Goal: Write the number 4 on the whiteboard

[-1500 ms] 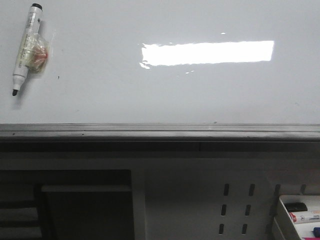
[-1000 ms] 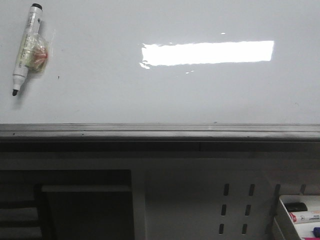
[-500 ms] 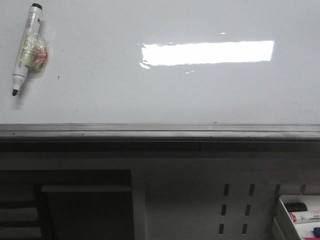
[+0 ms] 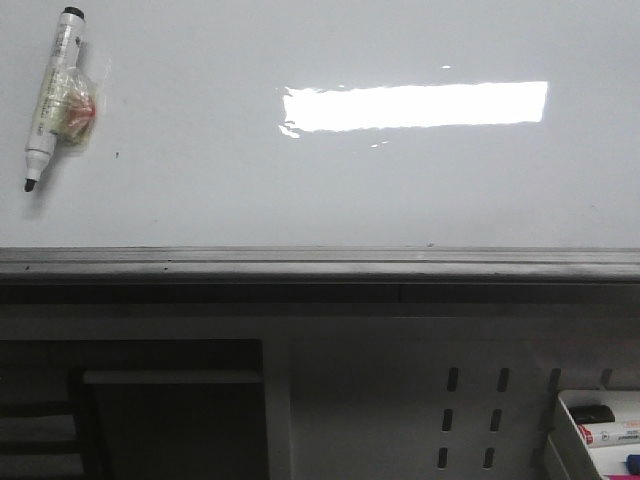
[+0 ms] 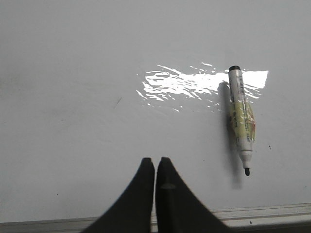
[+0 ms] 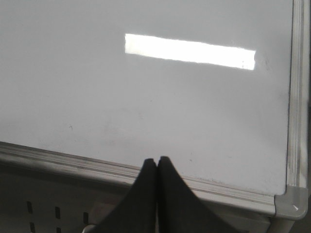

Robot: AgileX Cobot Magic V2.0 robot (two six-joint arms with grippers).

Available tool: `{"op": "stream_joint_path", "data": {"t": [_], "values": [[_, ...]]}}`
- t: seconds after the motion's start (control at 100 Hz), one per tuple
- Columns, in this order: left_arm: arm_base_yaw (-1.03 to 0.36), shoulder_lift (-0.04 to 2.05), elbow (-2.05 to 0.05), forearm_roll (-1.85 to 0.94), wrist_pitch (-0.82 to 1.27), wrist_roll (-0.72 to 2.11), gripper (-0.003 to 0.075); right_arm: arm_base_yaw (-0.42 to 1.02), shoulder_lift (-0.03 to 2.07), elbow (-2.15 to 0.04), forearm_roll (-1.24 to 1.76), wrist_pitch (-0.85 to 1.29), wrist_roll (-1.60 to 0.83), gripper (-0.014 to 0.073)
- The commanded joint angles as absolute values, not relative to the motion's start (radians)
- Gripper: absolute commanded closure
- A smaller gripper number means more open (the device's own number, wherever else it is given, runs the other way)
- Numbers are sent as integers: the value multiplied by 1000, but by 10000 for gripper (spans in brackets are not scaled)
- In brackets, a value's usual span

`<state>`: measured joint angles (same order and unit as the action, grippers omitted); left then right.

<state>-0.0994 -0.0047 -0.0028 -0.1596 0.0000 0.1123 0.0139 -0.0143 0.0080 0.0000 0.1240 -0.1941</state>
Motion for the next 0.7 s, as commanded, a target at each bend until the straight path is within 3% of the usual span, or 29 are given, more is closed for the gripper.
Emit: {"op": "stream_joint_path", "data": {"t": [0.0,0.11,0.35,0.49,0.69], "values": [[-106,-33,25,-186,-70,104,741,8,-31,28,0,32,-192,661],[-106,-33,25,-278,-70,104,741,8,-31,28,108,7,-192,661],[-106,-33,21,-688,-115,104,741,8,-31,28,636,-41,-192,661],[-106,-28,-20,-731,-74,104,741,8,-24,-13,657,60,-192,645],[-106,97,-179,-578,117,122,741,8,131,-179,540,269,-194,643]]}}
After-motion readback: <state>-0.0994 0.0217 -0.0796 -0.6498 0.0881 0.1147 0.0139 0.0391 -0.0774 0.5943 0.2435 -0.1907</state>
